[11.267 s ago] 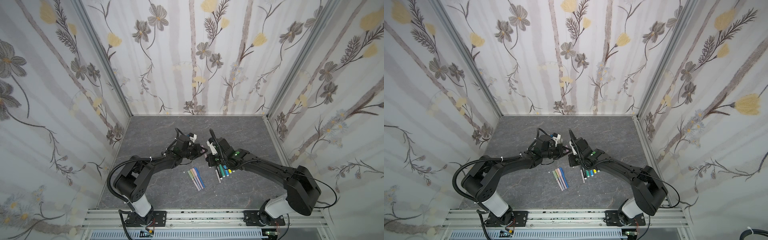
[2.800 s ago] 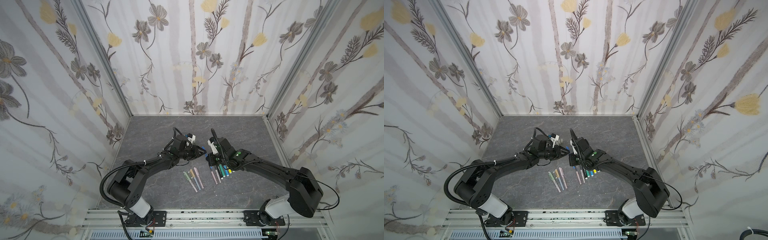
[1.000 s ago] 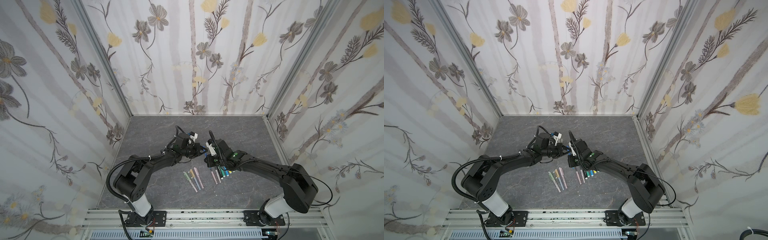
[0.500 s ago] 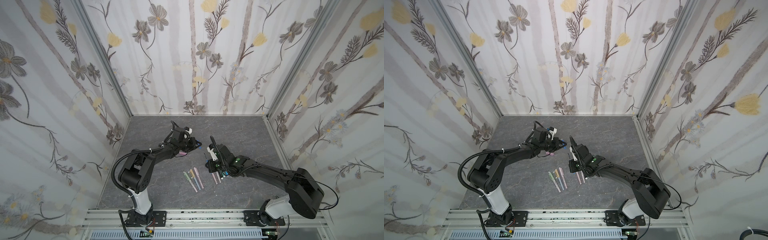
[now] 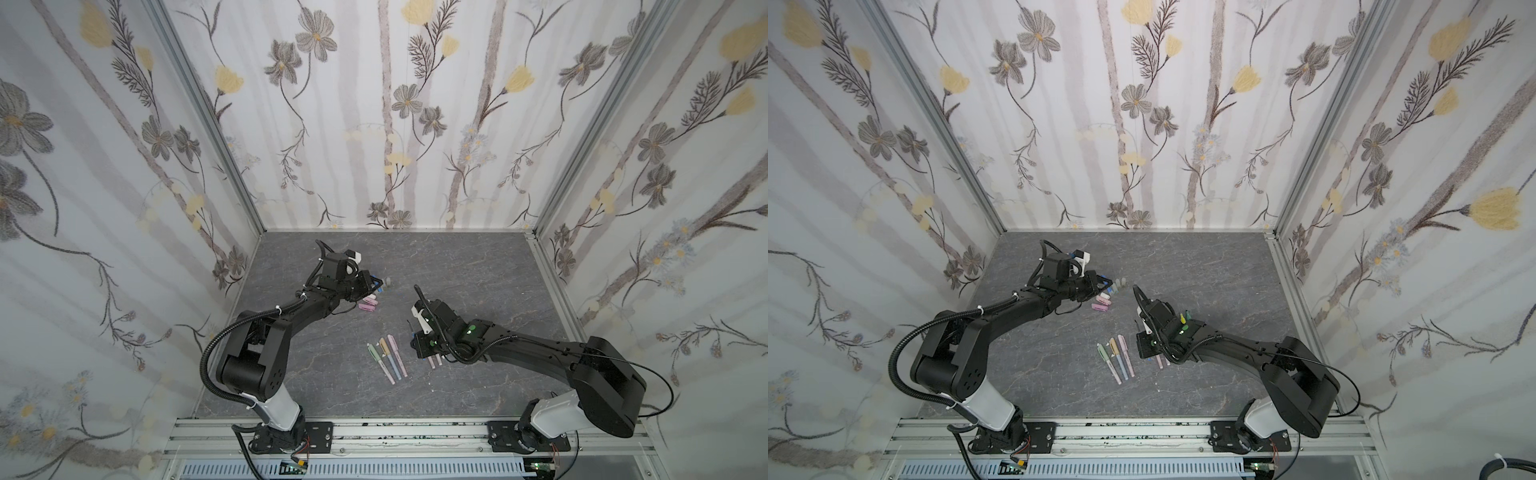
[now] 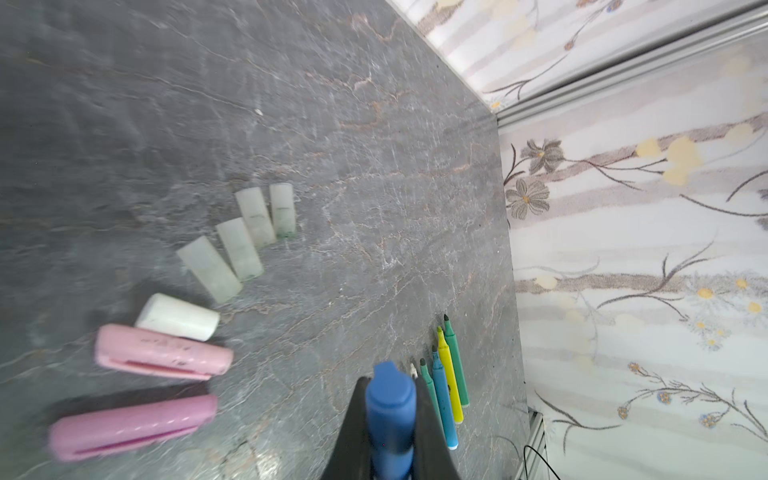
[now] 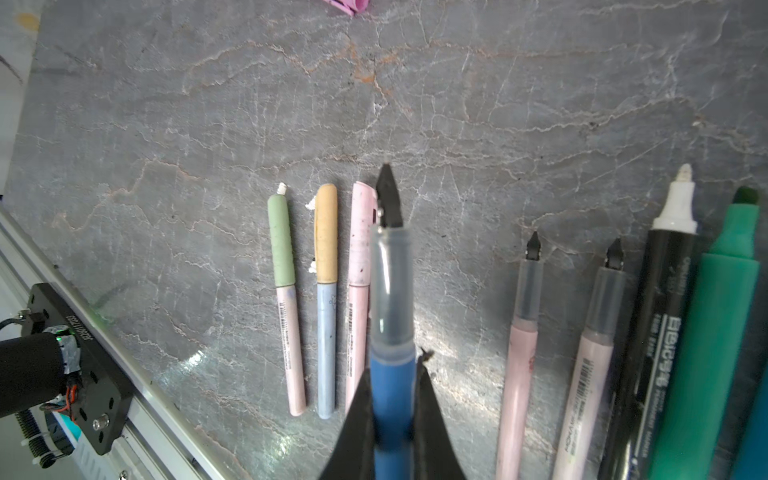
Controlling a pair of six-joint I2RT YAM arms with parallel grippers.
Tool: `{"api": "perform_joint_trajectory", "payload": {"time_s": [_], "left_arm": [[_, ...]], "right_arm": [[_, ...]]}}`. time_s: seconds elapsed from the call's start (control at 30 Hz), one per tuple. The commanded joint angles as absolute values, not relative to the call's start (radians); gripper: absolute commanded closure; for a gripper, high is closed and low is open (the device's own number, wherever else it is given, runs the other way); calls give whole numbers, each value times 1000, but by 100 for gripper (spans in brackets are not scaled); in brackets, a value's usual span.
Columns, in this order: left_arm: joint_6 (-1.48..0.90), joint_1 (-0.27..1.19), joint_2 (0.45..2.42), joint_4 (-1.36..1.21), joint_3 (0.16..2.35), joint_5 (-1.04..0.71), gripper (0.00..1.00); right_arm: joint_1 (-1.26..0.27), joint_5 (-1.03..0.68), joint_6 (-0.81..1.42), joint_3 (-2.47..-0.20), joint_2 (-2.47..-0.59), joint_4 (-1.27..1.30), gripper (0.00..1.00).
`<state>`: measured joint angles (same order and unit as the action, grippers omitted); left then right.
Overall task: Open the pen caps
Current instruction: 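Pull the blue cap off with the left gripper while the right draws the pen back, then carry the blue cap toward the pink caps while the right lowers the pen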
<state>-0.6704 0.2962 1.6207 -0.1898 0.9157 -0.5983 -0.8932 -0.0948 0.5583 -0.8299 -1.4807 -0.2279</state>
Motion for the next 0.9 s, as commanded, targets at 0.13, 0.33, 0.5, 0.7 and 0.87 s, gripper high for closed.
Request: {"api": "perform_joint_trajectory", "payload": {"time_s": [0.13,0.33,0.5,0.7,0.87], "left_arm": [[-611,211,1497,-148,771,-604,100],[-581,172,1437,-136,658,-601,100],[-581,165,1411,-148,600,-607,100],[-596,165,1421,-188,554,-619,100],[-649,164,1435,-259,513,-638,100]], "right_arm": [[-935,24,589,-901,-1573,-321,100],[-955,79,601,-938,-1636,-367,98],[-962,107,609,-945,-1667,-393,95],[-969,116,619,-948,-1691,-393,92],[-978,139,623,-954,-1704,-409,87]]}}
